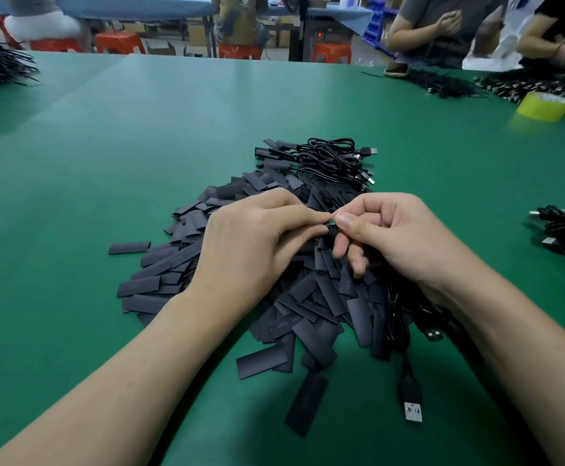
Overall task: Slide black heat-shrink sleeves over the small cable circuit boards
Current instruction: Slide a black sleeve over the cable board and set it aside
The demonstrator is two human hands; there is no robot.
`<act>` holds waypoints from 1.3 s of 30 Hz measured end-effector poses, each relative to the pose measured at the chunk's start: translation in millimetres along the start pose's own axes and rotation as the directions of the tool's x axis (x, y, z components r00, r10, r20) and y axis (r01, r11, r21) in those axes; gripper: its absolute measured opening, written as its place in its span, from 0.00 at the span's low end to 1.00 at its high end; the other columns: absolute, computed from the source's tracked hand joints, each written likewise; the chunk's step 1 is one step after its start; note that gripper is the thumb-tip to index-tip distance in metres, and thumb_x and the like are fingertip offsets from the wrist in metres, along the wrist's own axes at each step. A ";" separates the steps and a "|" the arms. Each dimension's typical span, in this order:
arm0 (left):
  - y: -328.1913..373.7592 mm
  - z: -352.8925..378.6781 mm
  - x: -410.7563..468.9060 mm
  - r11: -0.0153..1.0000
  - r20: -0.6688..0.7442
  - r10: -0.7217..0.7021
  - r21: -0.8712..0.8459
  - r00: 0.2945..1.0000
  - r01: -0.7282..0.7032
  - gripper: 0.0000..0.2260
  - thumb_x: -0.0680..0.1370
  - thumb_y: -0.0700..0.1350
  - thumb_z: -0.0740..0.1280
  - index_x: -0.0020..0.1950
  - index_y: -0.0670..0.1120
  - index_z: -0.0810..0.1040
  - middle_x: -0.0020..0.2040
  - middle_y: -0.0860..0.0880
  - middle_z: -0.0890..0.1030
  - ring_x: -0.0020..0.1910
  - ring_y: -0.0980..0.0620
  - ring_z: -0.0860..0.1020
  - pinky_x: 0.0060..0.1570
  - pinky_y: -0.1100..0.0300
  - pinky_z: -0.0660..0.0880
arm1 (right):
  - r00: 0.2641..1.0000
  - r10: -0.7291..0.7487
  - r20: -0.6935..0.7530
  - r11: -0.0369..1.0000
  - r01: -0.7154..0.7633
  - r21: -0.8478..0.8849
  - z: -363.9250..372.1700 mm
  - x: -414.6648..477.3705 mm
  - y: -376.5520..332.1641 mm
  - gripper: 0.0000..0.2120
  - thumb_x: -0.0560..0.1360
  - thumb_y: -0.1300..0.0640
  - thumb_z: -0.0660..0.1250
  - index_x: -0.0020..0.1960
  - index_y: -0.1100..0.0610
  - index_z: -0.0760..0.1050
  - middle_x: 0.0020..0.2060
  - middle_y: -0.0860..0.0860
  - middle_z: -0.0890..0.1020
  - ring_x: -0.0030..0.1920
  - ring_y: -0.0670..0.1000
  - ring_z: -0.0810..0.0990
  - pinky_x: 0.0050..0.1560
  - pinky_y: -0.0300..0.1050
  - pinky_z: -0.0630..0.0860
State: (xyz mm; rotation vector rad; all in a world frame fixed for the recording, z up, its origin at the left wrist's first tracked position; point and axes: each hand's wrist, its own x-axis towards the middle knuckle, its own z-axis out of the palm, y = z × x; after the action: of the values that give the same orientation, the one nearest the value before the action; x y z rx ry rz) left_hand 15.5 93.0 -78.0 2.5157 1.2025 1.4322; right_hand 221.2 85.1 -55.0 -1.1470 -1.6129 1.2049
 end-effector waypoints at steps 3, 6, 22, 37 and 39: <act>-0.2 3.0 0.7 0.943 0.075 -0.236 -0.223 0.969 0.247 0.04 0.78 0.46 0.74 0.50 0.52 0.88 0.42 0.57 0.86 0.42 0.60 0.83 0.44 0.63 0.78 | 1.000 -0.015 -0.023 0.990 0.012 -0.142 -1.6 0.3 -0.5 0.05 0.82 0.59 0.67 0.47 0.58 0.78 0.35 0.56 0.86 0.26 0.50 0.78 0.30 0.38 0.74; 0.5 5.9 1.3 0.806 0.169 -0.367 -0.432 0.915 0.404 0.05 0.78 0.41 0.74 0.49 0.52 0.87 0.38 0.54 0.86 0.35 0.59 0.83 0.40 0.68 0.77 | 0.998 -0.042 -0.036 0.942 0.027 -0.336 -1.4 0.7 -0.3 0.05 0.81 0.57 0.68 0.46 0.54 0.79 0.31 0.52 0.84 0.25 0.49 0.76 0.28 0.37 0.70; 2.7 -1.4 1.8 0.963 0.045 -0.121 -0.236 0.992 0.128 0.08 0.75 0.42 0.77 0.53 0.47 0.87 0.45 0.51 0.84 0.46 0.57 0.81 0.49 0.72 0.72 | 0.994 0.082 0.067 0.997 -0.082 0.004 -4.6 -0.2 -5.8 0.11 0.83 0.59 0.64 0.42 0.58 0.77 0.26 0.49 0.68 0.26 0.46 0.60 0.25 0.35 0.60; 5.0 -1.9 2.7 0.961 0.044 -0.151 -0.230 0.988 0.157 0.08 0.76 0.42 0.77 0.54 0.47 0.87 0.47 0.53 0.84 0.48 0.58 0.81 0.51 0.71 0.73 | 0.998 0.040 0.047 0.999 -0.041 0.032 -5.0 -1.4 -4.3 0.08 0.82 0.60 0.66 0.44 0.60 0.79 0.30 0.53 0.77 0.25 0.47 0.68 0.28 0.39 0.71; 5.8 -2.2 2.5 0.958 0.030 -0.175 -0.226 0.984 0.177 0.10 0.75 0.43 0.77 0.56 0.47 0.87 0.47 0.52 0.85 0.48 0.58 0.81 0.51 0.73 0.72 | 0.999 0.024 0.029 1.000 -0.024 0.007 -6.5 -0.9 -3.3 0.08 0.82 0.61 0.66 0.44 0.61 0.79 0.31 0.54 0.79 0.25 0.46 0.70 0.29 0.39 0.73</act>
State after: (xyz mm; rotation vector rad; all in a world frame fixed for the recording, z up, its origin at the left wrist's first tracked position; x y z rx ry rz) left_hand 18.1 89.6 -72.9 2.2029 1.1527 1.4228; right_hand 226.9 85.4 -50.4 -1.1524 -1.6184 1.2473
